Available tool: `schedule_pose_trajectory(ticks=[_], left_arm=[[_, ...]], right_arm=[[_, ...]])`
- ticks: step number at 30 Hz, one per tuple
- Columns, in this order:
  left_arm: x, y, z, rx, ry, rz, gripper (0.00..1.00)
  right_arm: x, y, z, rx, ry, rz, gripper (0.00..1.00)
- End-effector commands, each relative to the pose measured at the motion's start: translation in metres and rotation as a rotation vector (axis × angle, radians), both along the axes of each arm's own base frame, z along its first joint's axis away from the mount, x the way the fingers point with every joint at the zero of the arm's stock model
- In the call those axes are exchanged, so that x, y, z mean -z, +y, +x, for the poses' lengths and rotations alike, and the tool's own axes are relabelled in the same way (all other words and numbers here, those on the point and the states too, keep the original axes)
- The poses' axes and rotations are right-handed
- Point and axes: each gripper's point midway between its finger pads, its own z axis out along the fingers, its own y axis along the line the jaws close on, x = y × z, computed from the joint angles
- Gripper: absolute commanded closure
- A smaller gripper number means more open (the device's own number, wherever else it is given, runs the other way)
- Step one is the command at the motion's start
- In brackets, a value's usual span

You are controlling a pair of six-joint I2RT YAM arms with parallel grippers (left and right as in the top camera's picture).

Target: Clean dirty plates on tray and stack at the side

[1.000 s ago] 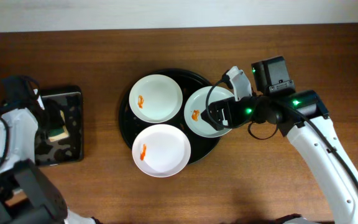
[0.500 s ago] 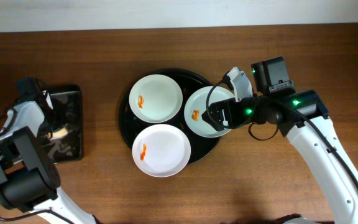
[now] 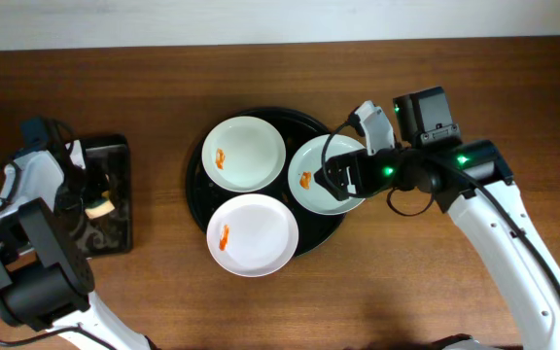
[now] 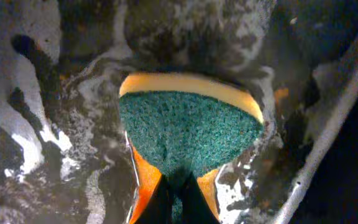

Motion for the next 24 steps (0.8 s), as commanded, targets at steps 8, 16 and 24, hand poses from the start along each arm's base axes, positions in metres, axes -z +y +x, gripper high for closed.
schedule_pose_trajectory(ticks=[8, 16, 24], left_arm=[[-0.113, -0.123, 0.063, 0.347, -0.261, 0.069, 1.0], [-0.08, -0.283, 0.084, 0.584, -0.318, -0.08, 1.0], [-0.065, -0.284, 0.083, 0.585, -0.283, -0.082, 1.0]], right_arm=[[0.078, 0.048, 0.082, 0.158, 0.043, -0.01, 0.0], [0.138, 0.089, 0.11, 0.203, 0.112, 0.002, 0.46], [0.18, 0.09, 0.137, 0.154, 0.192, -0.149, 0.48]])
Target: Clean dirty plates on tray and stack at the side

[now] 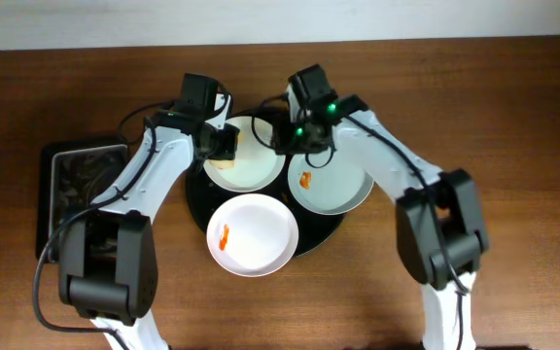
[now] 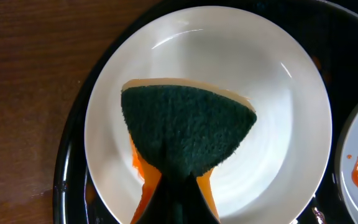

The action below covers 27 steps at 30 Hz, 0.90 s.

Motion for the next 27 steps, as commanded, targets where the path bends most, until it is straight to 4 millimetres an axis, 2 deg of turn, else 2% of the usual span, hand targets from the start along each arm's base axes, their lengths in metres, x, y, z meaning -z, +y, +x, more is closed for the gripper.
schedule_pose_trajectory(ticks=[1, 3, 5, 7, 10, 11, 12, 14, 17, 18, 19, 21, 23, 24, 25, 27], left_arm=[[-0.005, -0.004, 0.003, -0.004, -0.01, -0.021, 1.0], [-0.005, -0.004, 0.003, -0.004, -0.01, -0.022, 1.0], [-0.005, -0.004, 0.003, -0.012, -0.009, -0.025, 1.0], [-0.005, -0.003, 0.003, -0.024, -0.009, -0.022, 1.0], [-0.002, -0.003, 0.003, -0.037, -0.001, -0.028, 1.0], [0.006, -0.006, 0.003, -0.032, 0.015, -0.024, 1.0], [0.024, -0.015, -0.001, -0.035, 0.054, -0.024, 1.0], [0.041, -0.027, -0.005, -0.025, 0.088, -0.021, 1.0], [0.062, -0.031, -0.012, -0.033, 0.131, 0.009, 1.0], [0.075, -0.013, -0.015, -0.148, 0.159, 0.081, 1.0], [0.083, -0.006, -0.017, -0.192, 0.176, 0.115, 1.0], [0.105, -0.002, -0.027, -0.235, 0.239, 0.13, 1.0], [0.109, -0.001, -0.03, -0.234, 0.253, 0.137, 1.0], [0.108, -0.001, -0.03, -0.234, 0.252, 0.137, 1.0], [0.108, -0.001, -0.03, -0.234, 0.254, 0.137, 1.0], [0.108, -0.001, -0.03, -0.234, 0.254, 0.137, 1.0]], right_arm=[[0.025, 0.001, 0.004, -0.016, 0.021, -0.011, 0.5], [0.027, 0.001, 0.003, -0.016, 0.026, -0.013, 0.61], [0.031, 0.003, 0.002, -0.02, 0.03, -0.015, 0.67], [0.044, 0.007, -0.003, -0.023, 0.056, -0.024, 0.69], [0.047, 0.008, -0.003, -0.026, 0.059, -0.027, 0.87], [0.049, 0.008, -0.003, -0.024, 0.058, -0.034, 0.89], [0.05, 0.006, -0.002, -0.018, 0.052, -0.049, 0.91], [0.05, 0.006, -0.001, -0.018, 0.05, -0.049, 0.96], [0.05, 0.006, -0.001, -0.014, 0.05, -0.047, 0.96], [0.05, 0.006, -0.001, -0.006, 0.055, -0.045, 0.96], [0.05, 0.006, -0.001, 0.012, 0.063, -0.04, 0.96], [0.05, 0.006, -0.001, 0.012, 0.064, -0.041, 0.96], [0.049, 0.007, 0.0, -0.004, 0.049, -0.04, 0.96], [0.048, 0.008, 0.001, -0.066, 0.014, -0.053, 0.95], [0.048, 0.009, 0.003, -0.124, -0.019, -0.066, 0.73], [0.047, 0.01, 0.006, -0.194, -0.062, -0.081, 0.73]])
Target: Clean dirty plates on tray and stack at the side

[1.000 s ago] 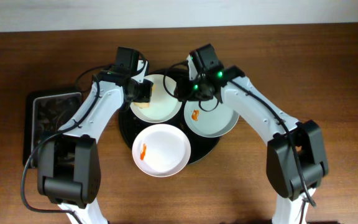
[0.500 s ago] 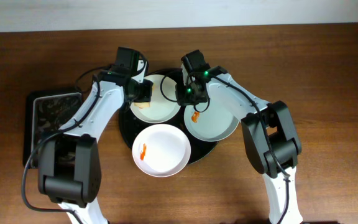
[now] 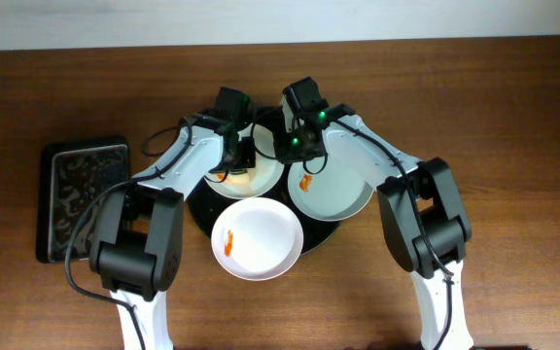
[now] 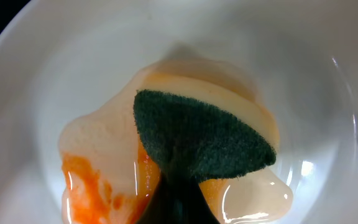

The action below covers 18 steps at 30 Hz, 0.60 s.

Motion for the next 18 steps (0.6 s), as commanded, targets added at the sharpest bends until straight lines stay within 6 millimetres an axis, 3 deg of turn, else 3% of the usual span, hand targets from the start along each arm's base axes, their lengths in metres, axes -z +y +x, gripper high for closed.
schedule_pose_trajectory(ticks=[1, 2, 4, 5, 8, 13, 18], left_arm=[[0.044, 0.021, -0.018, -0.038, 0.103, 0.094, 1.0], [0.044, 0.021, -0.018, -0.038, 0.103, 0.094, 1.0], [0.044, 0.021, -0.019, -0.037, 0.105, 0.091, 1.0], [0.043, 0.021, -0.018, -0.038, 0.104, 0.09, 1.0], [0.043, 0.023, -0.021, -0.056, 0.116, 0.098, 1.0], [0.043, 0.07, -0.019, -0.191, 0.128, 0.178, 1.0], [0.033, 0.099, -0.013, -0.211, 0.082, 0.342, 1.0]], right_arm=[[0.005, 0.006, 0.004, -0.124, -0.068, -0.033, 0.73], [0.006, 0.007, 0.006, -0.125, -0.077, -0.03, 0.74], [0.021, 0.004, 0.001, -0.108, -0.034, -0.04, 0.92], [0.031, 0.002, -0.003, -0.07, 0.008, -0.041, 0.96], [0.036, -0.005, -0.001, 0.09, 0.065, -0.042, 0.96], [0.017, -0.014, 0.009, 0.168, 0.018, -0.07, 0.96], [0.019, -0.019, 0.007, 0.197, 0.032, -0.088, 0.96]])
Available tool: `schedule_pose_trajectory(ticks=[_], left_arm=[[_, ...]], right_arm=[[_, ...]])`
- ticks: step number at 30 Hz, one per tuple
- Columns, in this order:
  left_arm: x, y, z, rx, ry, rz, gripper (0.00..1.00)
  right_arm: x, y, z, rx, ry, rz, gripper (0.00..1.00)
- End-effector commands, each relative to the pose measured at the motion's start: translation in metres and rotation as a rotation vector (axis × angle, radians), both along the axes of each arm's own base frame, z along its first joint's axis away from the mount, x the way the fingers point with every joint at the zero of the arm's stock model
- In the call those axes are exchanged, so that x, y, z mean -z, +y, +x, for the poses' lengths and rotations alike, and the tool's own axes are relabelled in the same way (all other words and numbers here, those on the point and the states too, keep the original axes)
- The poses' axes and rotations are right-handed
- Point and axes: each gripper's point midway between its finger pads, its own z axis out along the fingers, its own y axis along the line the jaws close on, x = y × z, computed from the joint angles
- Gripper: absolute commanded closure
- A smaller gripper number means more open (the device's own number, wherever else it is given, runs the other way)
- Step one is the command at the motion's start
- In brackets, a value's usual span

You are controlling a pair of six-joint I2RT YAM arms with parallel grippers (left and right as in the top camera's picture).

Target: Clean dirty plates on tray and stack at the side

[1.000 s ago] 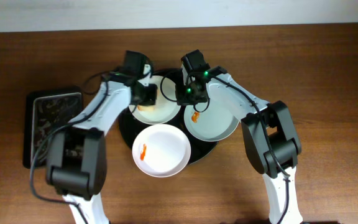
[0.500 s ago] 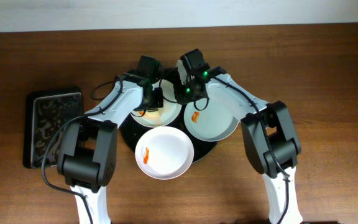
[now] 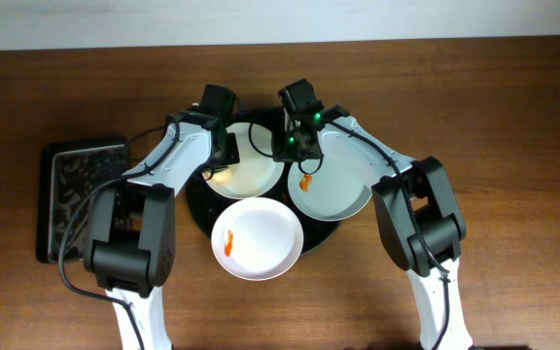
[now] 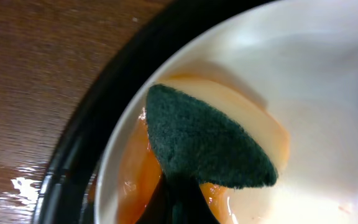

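Note:
A black round tray (image 3: 200,199) carries three white plates. My left gripper (image 3: 219,161) (image 4: 179,202) is shut on a green-topped yellow sponge (image 4: 207,146), which is pressed on the back-left plate (image 3: 256,165) (image 4: 316,87) near its left rim. An orange, watery smear (image 4: 135,168) lies under and beside the sponge. My right gripper (image 3: 295,148) sits at the right rim of that plate; its jaws cannot be made out. The right plate (image 3: 338,190) and the front plate (image 3: 261,238) each bear an orange stain.
A dark rectangular basin (image 3: 78,199) with foamy water stands at the left of the wooden table (image 3: 513,117). The tray's black rim (image 4: 98,124) runs just left of the sponge. Both arms cross over the back half of the tray.
The sponge was in the middle of the back-left plate and is now at its left rim beside the tray's edge. The orange wash has spread to that side. The right gripper has hardly moved.
First my left gripper held the sponge in the foamy basin while my right gripper was by the right plate. Then the sponge hung over the back-left plate, with the right gripper at its rim. Later it pressed into a wet orange smear mid-plate, and now lies at the left rim.

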Motion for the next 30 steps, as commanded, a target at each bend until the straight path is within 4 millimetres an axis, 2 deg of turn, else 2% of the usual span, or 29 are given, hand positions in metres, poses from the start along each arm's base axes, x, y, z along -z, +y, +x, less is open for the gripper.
schedule_pose_trajectory(ticks=[1, 4, 5, 6, 9, 12, 14, 15, 16, 17, 18, 21, 22, 26, 28, 30], left_arm=[[0.027, 0.052, -0.015, -0.052, 0.089, 0.233, 1.0], [-0.015, 0.044, 0.009, -0.051, 0.051, 0.21, 1.0], [-0.025, 0.041, 0.015, -0.051, 0.036, 0.196, 1.0], [-0.029, 0.035, 0.018, -0.046, 0.03, 0.165, 1.0], [-0.026, 0.025, 0.016, -0.033, 0.048, 0.105, 1.0], [-0.025, 0.013, 0.013, -0.019, 0.064, 0.031, 1.0], [-0.024, 0.005, 0.012, -0.01, 0.073, -0.017, 1.0], [-0.025, 0.002, 0.013, -0.007, 0.072, -0.03, 1.0], [-0.025, 0.002, 0.013, -0.007, 0.072, -0.03, 1.0], [-0.025, 0.002, 0.013, -0.007, 0.072, -0.03, 1.0], [-0.025, 0.002, 0.014, -0.007, 0.067, -0.031, 1.0], [-0.025, 0.002, 0.014, -0.007, 0.067, -0.031, 1.0], [-0.025, 0.002, 0.014, -0.007, 0.067, -0.031, 1.0], [-0.025, 0.002, 0.015, -0.007, 0.065, -0.031, 1.0], [-0.025, 0.002, 0.015, -0.007, 0.065, -0.031, 1.0], [-0.025, 0.002, 0.015, -0.003, 0.065, -0.031, 1.0]], right_arm=[[0.009, -0.018, 0.0, 0.044, 0.006, -0.086, 0.96], [-0.006, -0.023, 0.007, 0.035, -0.031, -0.129, 0.96], [-0.016, -0.024, 0.009, 0.013, -0.052, -0.141, 0.96], [-0.028, -0.033, 0.013, 0.035, -0.076, -0.188, 0.96], [-0.054, -0.047, 0.016, 0.032, -0.119, -0.265, 0.96], [-0.103, -0.071, 0.024, 0.053, -0.182, -0.4, 0.96], [-0.118, -0.069, 0.024, 0.012, -0.193, -0.405, 0.96], [-0.117, -0.065, 0.019, -0.013, -0.17, -0.384, 0.96], [-0.107, -0.056, 0.012, -0.058, -0.122, -0.328, 0.96], [-0.096, -0.041, 0.005, -0.138, -0.084, -0.24, 0.87], [-0.076, -0.028, -0.001, -0.205, -0.039, -0.158, 0.74], [-0.026, -0.025, -0.009, -0.228, 0.079, -0.081, 0.64], [-0.015, -0.022, -0.01, -0.231, 0.105, -0.052, 0.63], [0.021, -0.012, -0.019, -0.234, 0.188, 0.011, 0.64], [0.026, -0.008, -0.017, -0.218, 0.187, 0.036, 0.76], [0.02, 0.003, -0.018, -0.245, 0.181, 0.1, 0.76]])
